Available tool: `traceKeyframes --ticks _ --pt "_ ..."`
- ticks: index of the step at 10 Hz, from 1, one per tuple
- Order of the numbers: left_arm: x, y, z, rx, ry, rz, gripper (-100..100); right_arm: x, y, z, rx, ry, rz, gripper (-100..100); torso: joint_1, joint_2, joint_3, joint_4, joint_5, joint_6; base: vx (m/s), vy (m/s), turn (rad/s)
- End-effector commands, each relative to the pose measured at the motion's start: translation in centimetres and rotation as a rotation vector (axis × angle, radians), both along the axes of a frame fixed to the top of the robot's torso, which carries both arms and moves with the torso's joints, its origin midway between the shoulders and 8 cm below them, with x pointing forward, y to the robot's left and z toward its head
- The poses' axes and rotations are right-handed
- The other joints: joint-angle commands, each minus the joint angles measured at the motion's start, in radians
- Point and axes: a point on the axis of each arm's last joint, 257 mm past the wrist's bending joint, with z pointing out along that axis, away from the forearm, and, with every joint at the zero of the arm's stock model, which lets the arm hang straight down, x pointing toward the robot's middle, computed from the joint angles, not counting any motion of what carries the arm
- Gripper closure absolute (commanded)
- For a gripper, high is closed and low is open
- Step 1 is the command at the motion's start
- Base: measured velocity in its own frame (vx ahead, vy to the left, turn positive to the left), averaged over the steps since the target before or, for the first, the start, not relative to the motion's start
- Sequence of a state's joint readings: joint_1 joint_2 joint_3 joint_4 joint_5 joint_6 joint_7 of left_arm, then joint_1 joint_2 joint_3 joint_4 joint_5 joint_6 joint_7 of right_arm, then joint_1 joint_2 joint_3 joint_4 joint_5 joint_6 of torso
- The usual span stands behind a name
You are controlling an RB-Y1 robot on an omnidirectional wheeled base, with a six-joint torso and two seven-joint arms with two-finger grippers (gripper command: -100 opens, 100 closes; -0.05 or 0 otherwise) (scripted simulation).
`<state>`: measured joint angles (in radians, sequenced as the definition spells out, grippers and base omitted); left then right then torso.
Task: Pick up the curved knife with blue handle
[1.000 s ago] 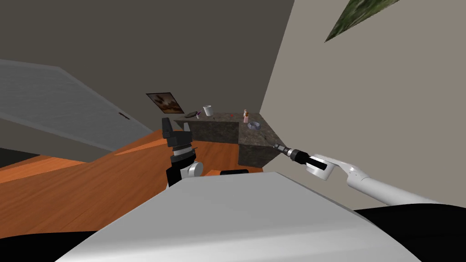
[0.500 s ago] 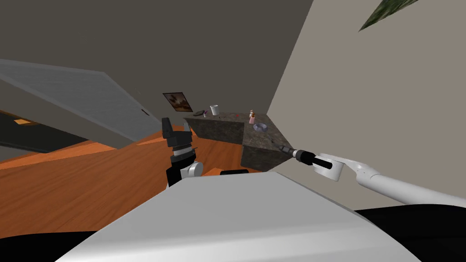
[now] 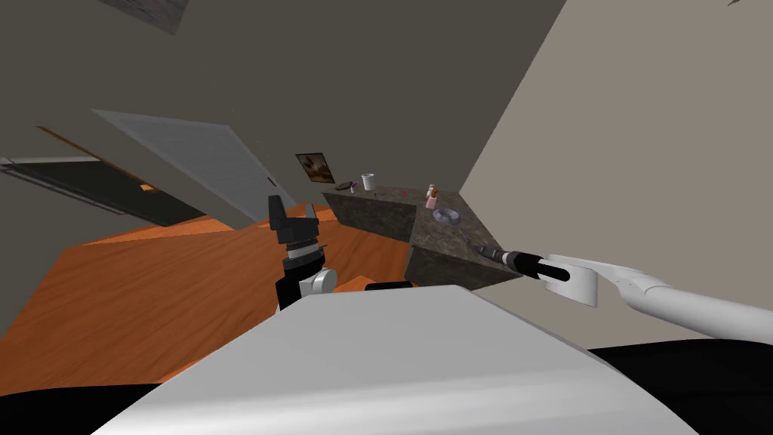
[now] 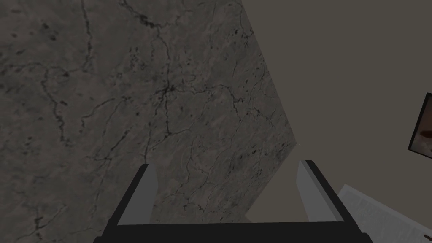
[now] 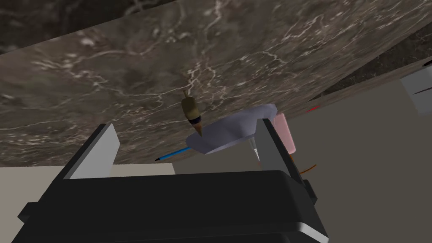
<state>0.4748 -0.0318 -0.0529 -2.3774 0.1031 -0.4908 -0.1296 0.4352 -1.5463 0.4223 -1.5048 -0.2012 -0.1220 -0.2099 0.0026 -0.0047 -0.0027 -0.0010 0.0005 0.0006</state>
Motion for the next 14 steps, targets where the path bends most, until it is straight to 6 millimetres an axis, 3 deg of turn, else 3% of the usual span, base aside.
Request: traceKeyframes --ticks 1,4,5,6,9,10,11,12,14 --pt "0.0 0.0 0.0 0.0 0.0 0.0 0 -0.6 -0.6 -0.6 -0.026 0.024 -0.014 -100 0.0 0.0 0.0 0.0 0.0 0.0 0.047 0.013 0.116" --pt "0.0 0.0 0.0 0.0 0.0 0.0 0 -4.0 -5.0 -1.5 -0.129 0.123 -0.081 -100 0.0 0.001 0.001 0.0 0.0 0.0 0.041 0.02 0.25" --pt "0.0 0.0 0.0 0.0 0.0 0.0 0 -4.0 -5.0 -1.5 -0.129 0.123 -0.081 -100 0.0 0.001 0.0 0.0 0.0 0.0 0.04 0.003 0.062" --pt "0.0 0.0 0.0 0.0 0.0 0.0 0 -6.1 -7.1 -1.9 -0.181 0.176 -0.115 -100 -0.001 0.002 0.001 0.0 0.0 0.002 0.051 0.014 0.29" --pt "0.0 0.0 0.0 0.0 0.0 0.0 0 -8.8 -9.3 -2.5 -0.236 0.241 -0.155 -100 -0.001 0.002 0.001 0.0 0.0 0.001 0.044 0.009 0.181" --pt "0.0 0.0 0.0 0.0 0.0 0.0 0 -8.0 -8.9 -2.4 -0.223 0.225 -0.145 -100 -0.001 0.002 0.001 0.001 0.0 0.001 0.011 0.001 0.027" --pt "0.0 0.0 0.0 0.0 0.0 0.0 0 -8.1 -9.0 -2.4 -0.227 0.228 -0.148 0 -0.001 0.004 0.002 0.001 0.0 0.002 0.0 0.0 0.0" --pt "0.0 0.0 0.0 0.0 0.0 0.0 0 -8.5 -9.1 -3.2 -0.225 0.228 -0.154 -100 -0.001 0.005 0.003 0.001 0.0 0.002 0.0 -0.007 0.038" --pt "0.0 0.0 0.0 0.0 0.0 0.0 0 -9.1 -9.2 -4.3 -0.223 0.229 -0.162 -100 -0.002 0.006 0.003 0.001 -0.001 0.002 -0.008 -0.009 0.028"
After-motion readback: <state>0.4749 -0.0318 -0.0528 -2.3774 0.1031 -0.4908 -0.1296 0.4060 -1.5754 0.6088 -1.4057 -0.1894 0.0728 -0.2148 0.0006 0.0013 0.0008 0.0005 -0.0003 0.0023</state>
